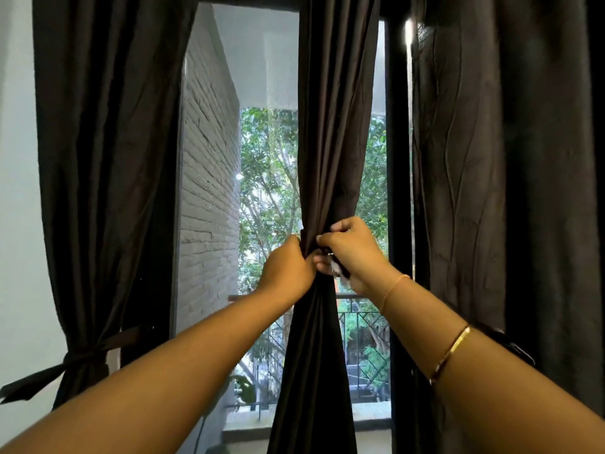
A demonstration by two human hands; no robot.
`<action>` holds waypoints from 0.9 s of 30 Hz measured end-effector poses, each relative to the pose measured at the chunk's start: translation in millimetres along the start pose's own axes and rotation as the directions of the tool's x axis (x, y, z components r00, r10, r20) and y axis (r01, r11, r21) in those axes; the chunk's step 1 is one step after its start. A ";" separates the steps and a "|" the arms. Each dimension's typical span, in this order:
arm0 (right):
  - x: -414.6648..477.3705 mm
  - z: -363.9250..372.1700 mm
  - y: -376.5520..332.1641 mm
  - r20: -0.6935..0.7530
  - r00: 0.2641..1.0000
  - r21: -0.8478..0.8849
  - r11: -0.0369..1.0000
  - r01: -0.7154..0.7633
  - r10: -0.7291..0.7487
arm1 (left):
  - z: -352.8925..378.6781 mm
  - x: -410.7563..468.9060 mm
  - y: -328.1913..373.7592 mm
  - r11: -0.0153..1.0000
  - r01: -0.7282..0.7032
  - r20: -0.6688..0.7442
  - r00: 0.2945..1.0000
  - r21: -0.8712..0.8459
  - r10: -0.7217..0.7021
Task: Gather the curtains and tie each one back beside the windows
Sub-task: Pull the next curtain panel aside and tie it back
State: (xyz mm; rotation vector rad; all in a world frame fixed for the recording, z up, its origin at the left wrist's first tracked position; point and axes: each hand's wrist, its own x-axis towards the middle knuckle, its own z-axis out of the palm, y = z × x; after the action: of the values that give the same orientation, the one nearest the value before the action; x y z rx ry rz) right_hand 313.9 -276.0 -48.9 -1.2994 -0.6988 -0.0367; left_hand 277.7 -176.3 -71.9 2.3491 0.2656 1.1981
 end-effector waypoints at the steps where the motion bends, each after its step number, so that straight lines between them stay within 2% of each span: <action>1: -1.9 0.1 2.7 -0.021 0.999 0.041 0.999 0.026 -0.025 | -0.9 -1.0 -2.7 0.998 0.034 0.004 0.999 -0.058 -0.034; 3: -5.0 -0.9 7.7 -0.048 0.993 0.022 0.994 0.109 -0.108 | -3.1 -2.4 -8.4 0.979 0.077 0.058 0.996 -0.190 -0.068; 5: -6.8 -0.2 12.3 -0.030 0.980 -0.069 0.979 0.193 -0.195 | -6.9 -4.2 -11.0 0.927 0.128 0.166 0.983 -0.354 -0.072; 7: -7.7 1.2 16.4 0.035 0.966 -0.222 0.941 0.257 -0.255 | -10.4 -7.7 -8.8 0.817 0.242 0.294 0.951 -0.524 -0.093; 10: -9.8 -0.5 15.4 0.138 0.935 -0.361 0.862 0.356 -0.328 | -9.9 -11.8 -7.1 0.715 0.326 0.371 0.923 -0.618 -0.100; 12: -11.7 -2.9 12.6 0.174 0.910 -0.449 0.792 0.413 -0.376 | -8.2 -14.3 -8.9 0.678 0.353 0.386 0.916 -0.644 -0.110; 15: -17.3 -4.2 11.6 0.224 0.852 -0.601 0.621 0.503 -0.472 | -8.3 -16.0 -11.8 0.550 0.411 0.393 0.906 -0.728 -0.156; 18: -23.7 -7.6 8.4 0.329 0.773 -0.684 0.427 0.591 -0.542 | -10.6 -15.6 -13.3 0.415 0.353 0.319 0.936 -0.839 -0.150; 21: -24.9 -10.2 -1.1 0.411 0.720 -0.663 0.359 0.657 -0.559 | -12.4 -12.8 -13.4 0.308 0.297 0.268 0.954 -0.904 -0.136; 24: -23.4 -13.7 -11.1 0.471 0.687 -0.640 0.321 0.698 -0.553 | -11.7 -8.6 -12.7 0.147 0.326 0.307 0.942 -0.934 -0.138; 26: -21.4 -15.7 -14.5 0.481 0.674 -0.658 0.277 0.700 -0.561 | -10.9 -8.9 -10.5 0.114 0.337 0.326 0.939 -0.934 -0.106; 27: -20.4 -15.8 -15.0 0.463 0.671 -0.670 0.267 0.692 -0.579 | -9.9 -10.5 -8.7 0.138 0.334 0.324 0.942 -0.932 -0.093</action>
State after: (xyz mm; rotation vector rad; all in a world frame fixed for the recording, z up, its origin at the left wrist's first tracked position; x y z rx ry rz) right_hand 298.7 -301.7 -47.4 -1.8114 -1.4095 -1.1121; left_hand 264.0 -169.5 -78.8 1.1025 -0.2326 0.5886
